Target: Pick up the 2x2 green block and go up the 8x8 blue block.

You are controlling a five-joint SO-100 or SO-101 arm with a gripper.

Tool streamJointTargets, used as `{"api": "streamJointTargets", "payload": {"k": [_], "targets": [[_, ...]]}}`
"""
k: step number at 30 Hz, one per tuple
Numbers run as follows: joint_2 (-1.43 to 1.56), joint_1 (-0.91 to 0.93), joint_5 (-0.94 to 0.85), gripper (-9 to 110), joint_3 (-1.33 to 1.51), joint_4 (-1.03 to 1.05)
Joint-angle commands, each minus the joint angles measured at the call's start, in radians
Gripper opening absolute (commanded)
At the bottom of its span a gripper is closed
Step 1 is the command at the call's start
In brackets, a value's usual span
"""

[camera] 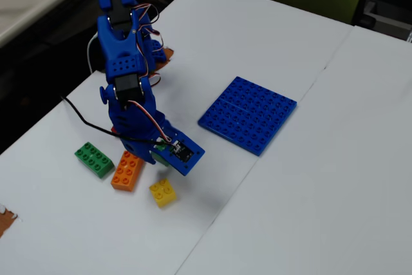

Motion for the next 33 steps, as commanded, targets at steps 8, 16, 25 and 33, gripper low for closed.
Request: {"api": "streamJointTargets", "payload": {"k": [8, 16, 25, 33], "targets": [[0.006, -0.032, -0.021, 28, -0.028, -0.006], [0.051, -0.035, -0.021, 27, 0.035, -0.008], [0.092, -0.026, -0.029, 19, 0.103, -0.012], [0.112, -0.025, -0.017, 7, 0.110, -0.014]]}}
